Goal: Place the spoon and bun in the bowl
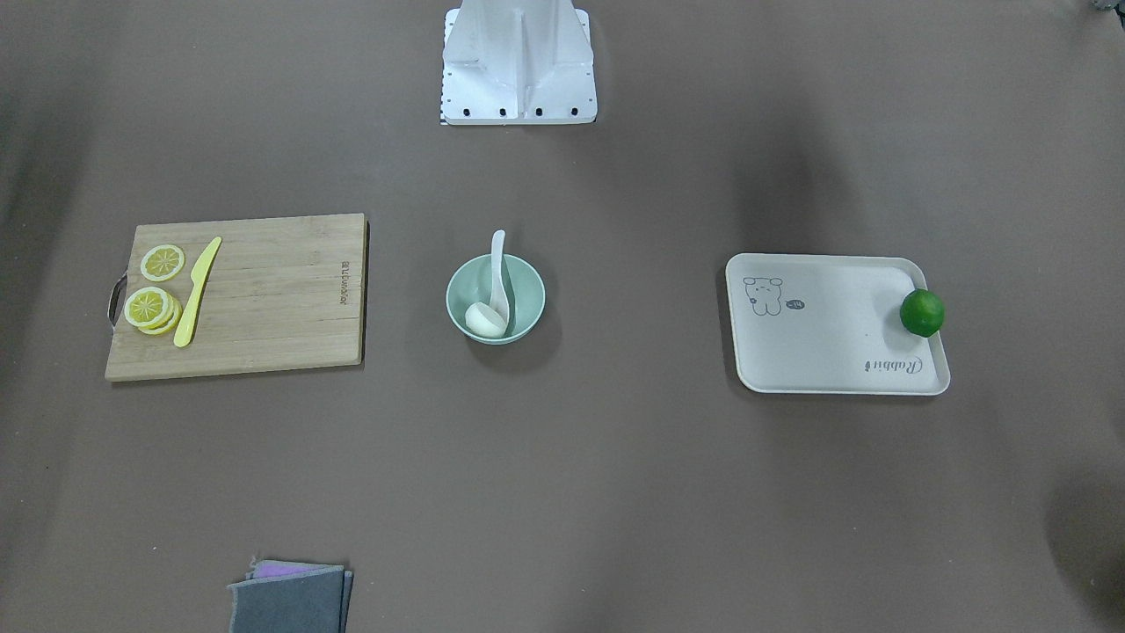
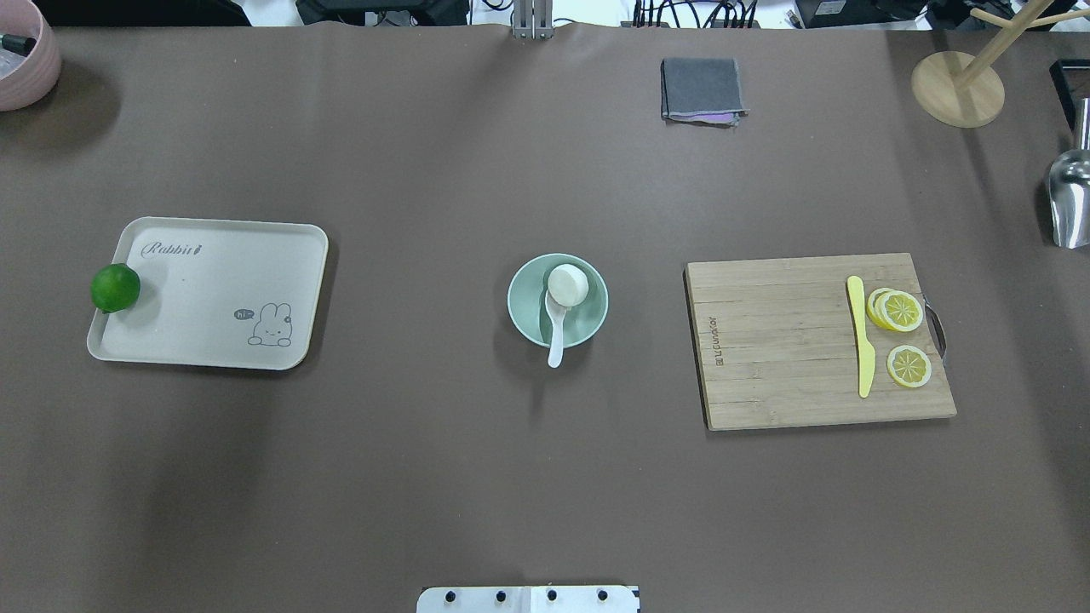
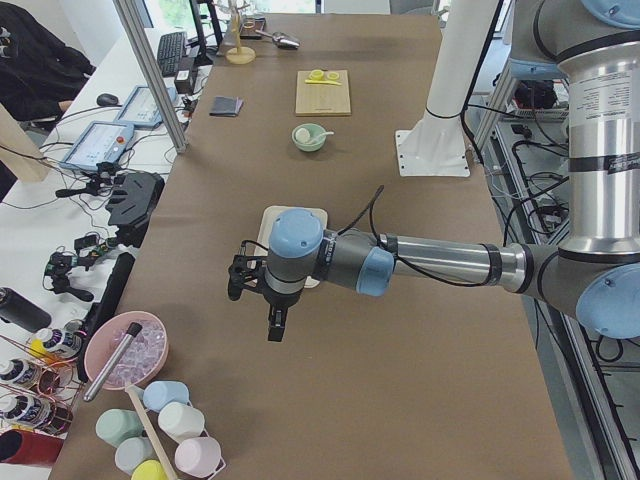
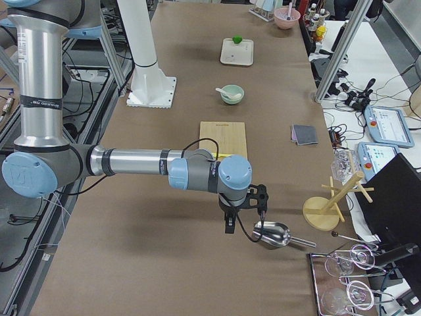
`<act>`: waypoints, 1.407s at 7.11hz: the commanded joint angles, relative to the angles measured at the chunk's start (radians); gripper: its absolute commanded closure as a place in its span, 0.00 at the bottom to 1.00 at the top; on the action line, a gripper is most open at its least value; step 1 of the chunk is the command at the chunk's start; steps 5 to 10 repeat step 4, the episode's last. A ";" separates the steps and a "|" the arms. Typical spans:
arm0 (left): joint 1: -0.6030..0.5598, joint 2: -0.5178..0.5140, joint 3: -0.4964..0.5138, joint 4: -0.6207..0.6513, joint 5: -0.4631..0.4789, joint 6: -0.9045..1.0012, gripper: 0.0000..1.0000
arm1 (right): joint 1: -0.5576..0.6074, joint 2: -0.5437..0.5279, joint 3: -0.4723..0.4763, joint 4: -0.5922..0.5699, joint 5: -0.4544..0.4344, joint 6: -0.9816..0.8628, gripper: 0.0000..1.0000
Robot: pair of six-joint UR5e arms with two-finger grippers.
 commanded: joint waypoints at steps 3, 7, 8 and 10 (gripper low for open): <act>0.000 -0.001 0.000 -0.002 0.000 0.002 0.02 | 0.000 -0.006 0.001 0.001 0.000 -0.003 0.00; 0.000 -0.001 0.004 -0.003 0.003 0.002 0.02 | 0.000 -0.004 0.001 0.001 0.000 -0.003 0.00; 0.000 -0.001 0.004 -0.003 0.003 0.002 0.02 | 0.000 -0.004 0.001 0.001 0.000 -0.003 0.00; 0.000 -0.001 0.004 -0.003 0.003 0.002 0.02 | 0.000 -0.004 0.001 0.001 0.000 -0.003 0.00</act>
